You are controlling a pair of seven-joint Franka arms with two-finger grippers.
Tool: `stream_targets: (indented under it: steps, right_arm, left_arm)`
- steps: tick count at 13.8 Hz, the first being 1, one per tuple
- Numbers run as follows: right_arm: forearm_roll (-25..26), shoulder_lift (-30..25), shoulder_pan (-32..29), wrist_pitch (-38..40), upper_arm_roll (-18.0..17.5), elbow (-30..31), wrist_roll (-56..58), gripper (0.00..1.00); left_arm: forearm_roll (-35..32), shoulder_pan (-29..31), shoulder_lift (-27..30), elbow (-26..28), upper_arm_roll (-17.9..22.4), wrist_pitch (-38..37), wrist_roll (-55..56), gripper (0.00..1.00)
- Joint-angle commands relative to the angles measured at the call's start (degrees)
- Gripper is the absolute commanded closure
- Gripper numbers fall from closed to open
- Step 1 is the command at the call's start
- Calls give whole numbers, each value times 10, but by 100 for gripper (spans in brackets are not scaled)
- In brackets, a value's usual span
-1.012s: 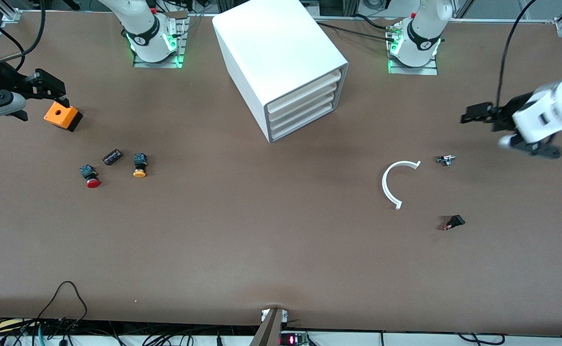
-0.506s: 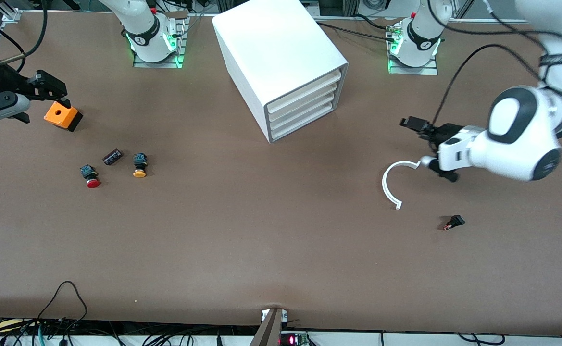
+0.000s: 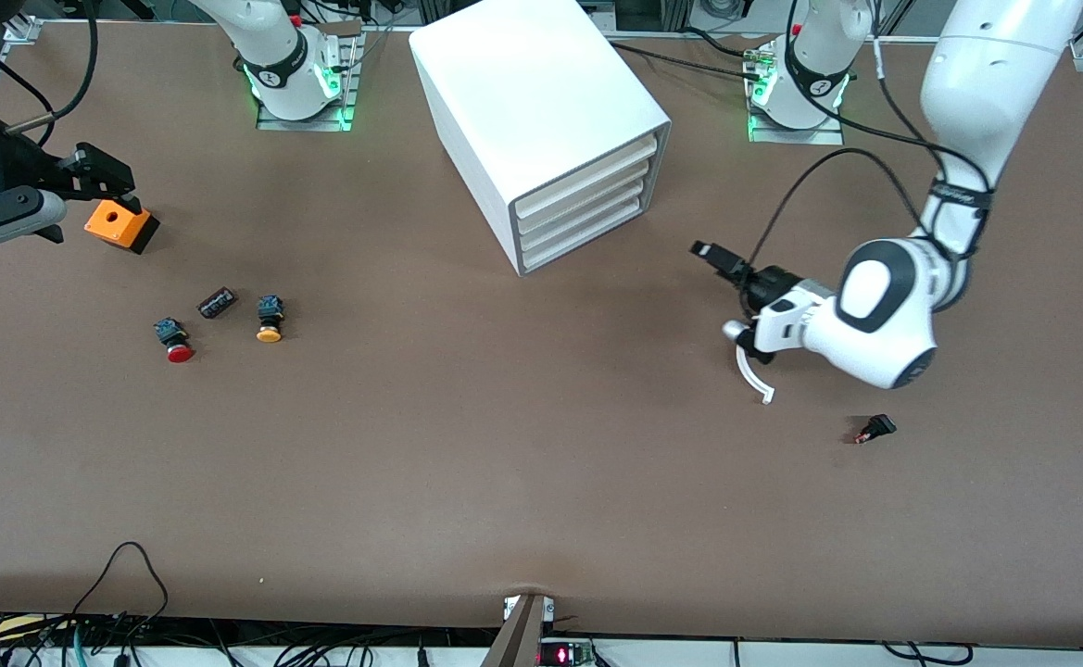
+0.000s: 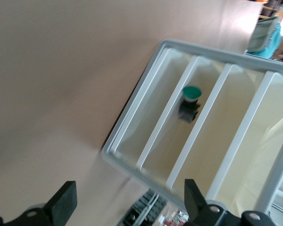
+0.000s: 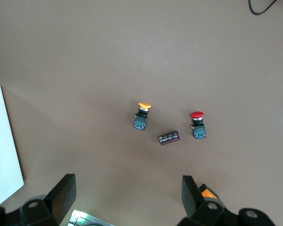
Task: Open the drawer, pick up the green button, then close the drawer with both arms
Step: 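Reach the left gripper to the lowest drawer handle of the white cabinet, then pull the drawer open with the left gripper while the right gripper approaches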
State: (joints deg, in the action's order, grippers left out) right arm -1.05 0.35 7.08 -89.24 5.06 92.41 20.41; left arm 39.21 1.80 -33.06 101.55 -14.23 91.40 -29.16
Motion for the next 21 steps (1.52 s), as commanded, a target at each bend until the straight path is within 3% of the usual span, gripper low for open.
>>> stream_targets:
  steps: [1,6,14,19,21]
  right_arm:
    - [1,3,-6,6,-8,-11,9,1]
    - [0,11,6,9,-8,-10,8,1]
    - [0,11,9,10,-8,-7,7,1]
    - [0,11,10,9,-8,-7,7,1]
    - [0,15,11,7,-8,-7,7,1]
  left_arm:
    - [69,1,-16,48,-35,62,-80,0]
    - [145,-28,-86,52,-41,80,-196,2]
    - [234,-97,-127,58,-41,76,-208,15]
    - [259,-115,-145,65,-41,74,-252,34]
    - [259,-117,-145,66,-41,74,-252,48]
